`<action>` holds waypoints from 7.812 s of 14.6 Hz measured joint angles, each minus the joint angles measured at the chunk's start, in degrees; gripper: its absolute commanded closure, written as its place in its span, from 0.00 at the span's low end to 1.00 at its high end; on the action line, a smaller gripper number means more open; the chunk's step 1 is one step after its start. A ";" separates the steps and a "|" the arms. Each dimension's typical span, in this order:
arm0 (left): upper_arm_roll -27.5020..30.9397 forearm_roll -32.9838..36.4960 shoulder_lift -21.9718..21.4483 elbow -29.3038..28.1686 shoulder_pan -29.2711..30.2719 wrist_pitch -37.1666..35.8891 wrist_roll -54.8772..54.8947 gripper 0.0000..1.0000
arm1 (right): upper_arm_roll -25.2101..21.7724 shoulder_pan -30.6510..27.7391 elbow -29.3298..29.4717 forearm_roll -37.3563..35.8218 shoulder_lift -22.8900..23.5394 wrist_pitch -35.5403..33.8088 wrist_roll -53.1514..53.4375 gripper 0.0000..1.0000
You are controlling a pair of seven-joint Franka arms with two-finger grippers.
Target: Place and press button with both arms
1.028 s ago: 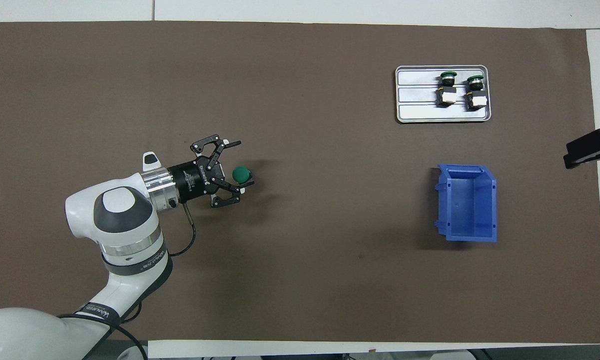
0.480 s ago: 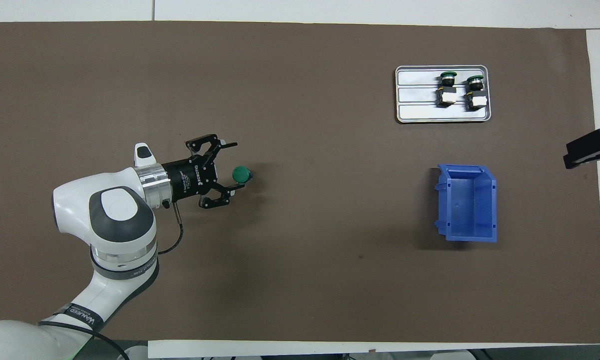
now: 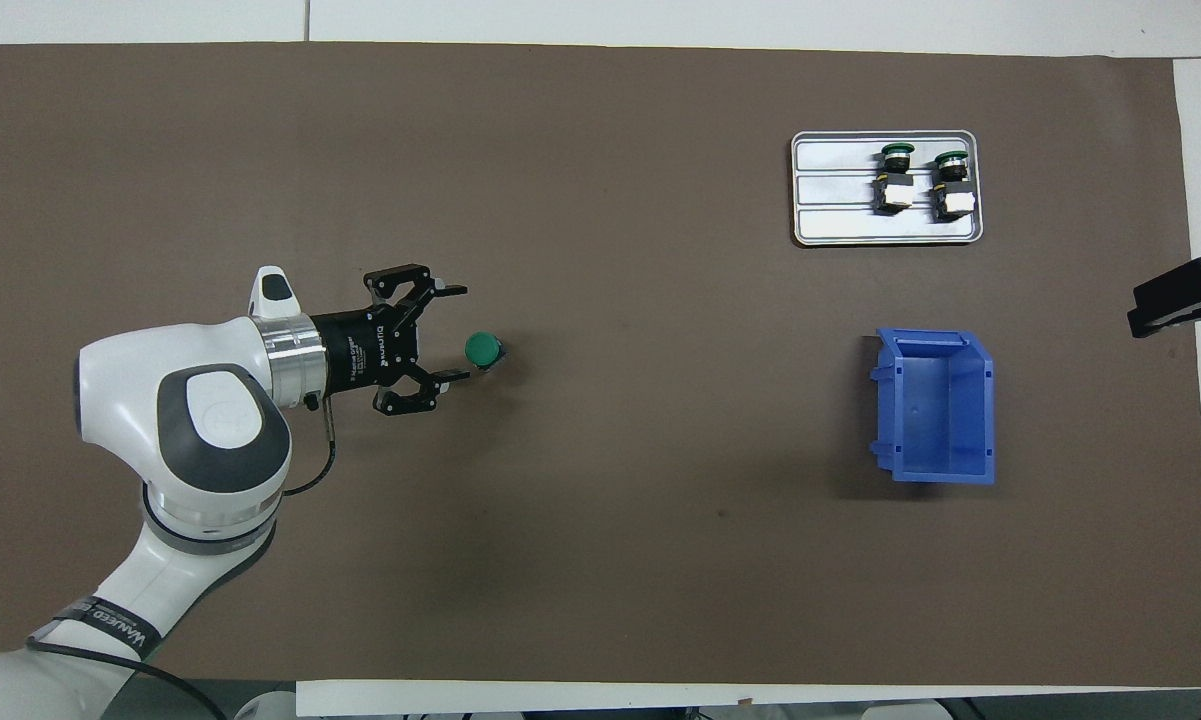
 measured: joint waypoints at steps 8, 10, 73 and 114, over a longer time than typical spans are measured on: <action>-0.20 37.38 -1.84 7.80 1.81 -7.37 -9.54 0.00 | 0.00 0.00 0.00 0.00 0.00 0.00 0.00 0.01; -0.52 46.32 -1.79 8.64 1.08 -7.75 -9.52 0.00 | 0.00 0.00 0.00 0.00 0.00 0.00 0.00 0.01; -0.35 64.50 5.99 18.47 -7.32 -13.77 -6.41 0.23 | 0.00 0.00 0.00 0.00 0.00 0.00 0.00 0.01; 1.64 72.91 -0.41 41.35 18.74 -57.10 34.39 0.00 | 4.34 39.39 22.49 8.70 41.13 32.48 82.74 0.01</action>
